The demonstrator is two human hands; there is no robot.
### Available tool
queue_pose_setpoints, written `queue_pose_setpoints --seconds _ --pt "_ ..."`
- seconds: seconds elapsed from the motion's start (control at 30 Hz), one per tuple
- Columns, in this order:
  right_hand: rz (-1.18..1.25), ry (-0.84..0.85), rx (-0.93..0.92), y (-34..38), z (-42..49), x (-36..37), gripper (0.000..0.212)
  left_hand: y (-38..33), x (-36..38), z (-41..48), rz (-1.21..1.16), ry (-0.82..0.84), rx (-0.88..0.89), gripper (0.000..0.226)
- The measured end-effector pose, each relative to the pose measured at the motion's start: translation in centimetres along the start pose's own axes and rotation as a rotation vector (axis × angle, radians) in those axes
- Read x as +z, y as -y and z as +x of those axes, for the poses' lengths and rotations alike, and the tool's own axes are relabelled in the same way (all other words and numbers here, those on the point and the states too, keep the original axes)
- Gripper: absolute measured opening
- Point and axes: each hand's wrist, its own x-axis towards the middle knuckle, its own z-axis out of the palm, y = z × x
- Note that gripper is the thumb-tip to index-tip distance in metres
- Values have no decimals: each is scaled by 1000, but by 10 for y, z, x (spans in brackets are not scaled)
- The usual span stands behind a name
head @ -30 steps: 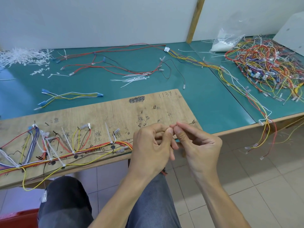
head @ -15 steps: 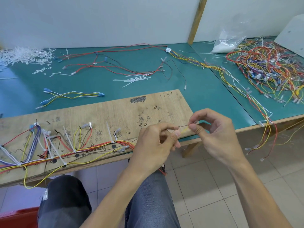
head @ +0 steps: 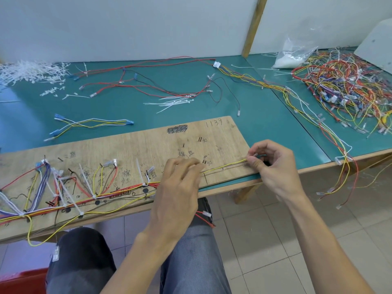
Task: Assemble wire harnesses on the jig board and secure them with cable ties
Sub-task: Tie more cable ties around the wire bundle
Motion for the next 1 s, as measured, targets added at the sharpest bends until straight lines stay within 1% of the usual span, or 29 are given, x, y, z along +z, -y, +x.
queue_pose_setpoints --seconds 0.13,0.2,0.3,0.4,0.5,0.57,0.63,0.87,1.0 --pt "25 -3 14 0 2 0 28 0 -2 -1 14 -29 -111 25" --pt "59 -7 33 -1 2 -2 26 -1 -2 0 13 -25 -132 20" --pt "123 12 65 -1 3 -6 23 -2 -4 2 -4 -33 -166 19" --pt "166 39 92 0 3 -8 21 0 -5 5 -81 -26 -241 17" --pt "212 70 113 4 2 -11 18 1 -7 8 -184 -26 -345 22" --pt "251 75 139 6 3 -13 19 2 -9 11 -203 -26 -380 23" --pt "270 87 165 8 4 -14 20 1 -10 14 -192 -15 -388 23" --pt "260 107 257 14 12 -17 17 -1 -13 14 -113 40 -294 21" --pt "228 110 267 12 17 -23 19 -3 -12 16 -88 47 -270 17"
